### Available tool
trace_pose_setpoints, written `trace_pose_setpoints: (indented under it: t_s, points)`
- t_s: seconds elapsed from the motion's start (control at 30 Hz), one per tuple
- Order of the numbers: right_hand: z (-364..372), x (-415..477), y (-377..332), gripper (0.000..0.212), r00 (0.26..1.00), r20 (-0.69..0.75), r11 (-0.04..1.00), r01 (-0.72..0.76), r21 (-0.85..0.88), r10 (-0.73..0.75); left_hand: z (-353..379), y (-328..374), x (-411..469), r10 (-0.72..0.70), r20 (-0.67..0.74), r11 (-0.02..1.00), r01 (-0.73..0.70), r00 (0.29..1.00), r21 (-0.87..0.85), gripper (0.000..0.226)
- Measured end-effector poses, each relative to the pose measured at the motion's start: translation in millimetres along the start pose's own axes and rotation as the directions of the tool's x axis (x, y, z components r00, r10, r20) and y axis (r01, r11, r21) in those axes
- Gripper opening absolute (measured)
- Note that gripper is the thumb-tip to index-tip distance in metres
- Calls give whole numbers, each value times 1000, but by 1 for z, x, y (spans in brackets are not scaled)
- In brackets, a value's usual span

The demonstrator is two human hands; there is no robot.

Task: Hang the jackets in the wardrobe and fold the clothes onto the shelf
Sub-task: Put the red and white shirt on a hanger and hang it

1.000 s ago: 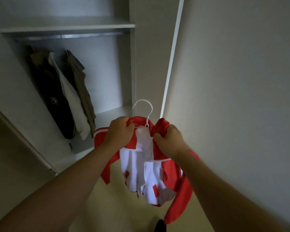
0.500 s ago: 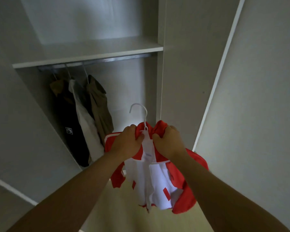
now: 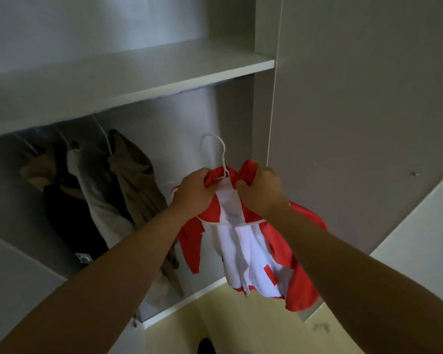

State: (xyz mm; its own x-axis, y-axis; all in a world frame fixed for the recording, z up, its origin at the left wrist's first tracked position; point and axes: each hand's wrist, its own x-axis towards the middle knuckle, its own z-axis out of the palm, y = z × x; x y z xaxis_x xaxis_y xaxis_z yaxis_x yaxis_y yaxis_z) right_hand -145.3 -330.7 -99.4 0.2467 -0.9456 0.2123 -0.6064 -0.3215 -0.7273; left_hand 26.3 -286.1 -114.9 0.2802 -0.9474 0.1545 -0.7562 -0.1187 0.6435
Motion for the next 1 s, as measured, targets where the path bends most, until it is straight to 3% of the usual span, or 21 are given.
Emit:
trace_pose_setpoints:
  t_s: [0.2, 0.33, 0.47, 0.6, 0.7, 0.8, 1.0]
  points:
    - [47, 87, -16, 13, 996, 13, 996, -88, -2, 88, -15, -34, 91, 71, -28, 997, -71, 997, -29, 21]
    - [69, 135, -13, 26, 989, 15, 987, -149, 66, 149, -11, -46, 140, 62, -90, 995, -69, 994, -77, 22]
    - [98, 181, -3, 26, 994, 13, 987, -107, 123, 106, 9, -69, 186, 86, -239, 992, -106, 967, -75, 24]
    - [125, 226, 8, 17, 999, -32, 992, 37, 121, -33, 28, -93, 234, 139, -437, 971, -209, 889, -117, 5]
    - [140, 255, 18, 34, 981, -116, 985, 162, 59, -155, 40, -107, 275, 140, -563, 952, -267, 814, -148, 8]
    - [153, 276, 22, 40, 924, -257, 956, 295, 12, -282, 50, -119, 311, 101, -635, 915, -322, 766, -244, 7]
    - [175, 307, 20, 27, 802, -384, 881, 468, -74, -458, 44, -135, 344, 140, -817, 793, -558, 559, -245, 23]
